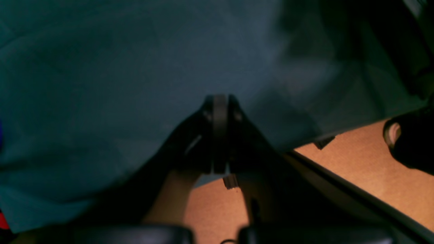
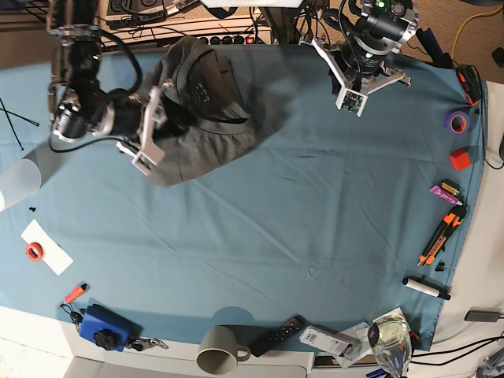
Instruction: Fold the T-shirt properly
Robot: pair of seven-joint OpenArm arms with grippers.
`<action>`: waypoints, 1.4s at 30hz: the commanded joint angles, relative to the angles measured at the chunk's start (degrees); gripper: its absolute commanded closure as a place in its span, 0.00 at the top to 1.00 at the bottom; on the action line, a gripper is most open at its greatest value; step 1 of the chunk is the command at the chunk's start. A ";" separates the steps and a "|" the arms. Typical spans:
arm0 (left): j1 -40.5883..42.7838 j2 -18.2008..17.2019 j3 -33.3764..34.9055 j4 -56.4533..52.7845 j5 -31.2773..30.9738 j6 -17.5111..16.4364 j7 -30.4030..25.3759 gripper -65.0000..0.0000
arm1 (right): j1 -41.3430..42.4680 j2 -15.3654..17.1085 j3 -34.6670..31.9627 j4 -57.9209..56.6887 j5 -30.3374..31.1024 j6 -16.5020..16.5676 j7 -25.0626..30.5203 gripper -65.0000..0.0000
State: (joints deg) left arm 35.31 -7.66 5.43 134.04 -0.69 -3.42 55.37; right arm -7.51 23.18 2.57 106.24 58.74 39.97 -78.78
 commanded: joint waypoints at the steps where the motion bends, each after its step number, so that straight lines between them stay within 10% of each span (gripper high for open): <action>1: 0.04 0.02 0.00 0.96 0.00 0.02 -1.42 0.00 | 1.79 -0.24 0.44 -0.31 -0.81 0.03 1.88 0.24; 11: 0.07 0.02 0.00 0.96 0.83 0.02 -1.42 0.00 | 4.63 -7.13 0.39 -13.55 -17.05 0.03 0.74 0.24; 18: 0.09 0.00 0.00 0.96 5.20 1.03 -0.85 0.00 | 4.48 -6.16 6.21 -4.50 -4.50 -2.29 -1.22 0.24; 26: 0.28 -0.48 -7.85 0.96 5.55 1.07 0.13 0.00 | -4.70 -6.19 22.88 3.63 -3.65 -2.32 -1.22 0.24; 32: 4.00 -0.46 -17.20 0.96 -7.87 1.05 1.70 0.00 | -14.82 -6.21 34.14 14.75 -2.58 -2.29 -1.22 0.24; 42: 15.85 -0.44 -22.01 0.96 -8.59 1.09 3.26 0.00 | -30.73 -6.97 37.53 22.27 -4.48 -2.27 -1.22 0.24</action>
State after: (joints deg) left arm 50.57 -7.92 -16.43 134.04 -9.30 -2.57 59.20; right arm -38.11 15.79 39.64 127.61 53.41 37.50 -81.01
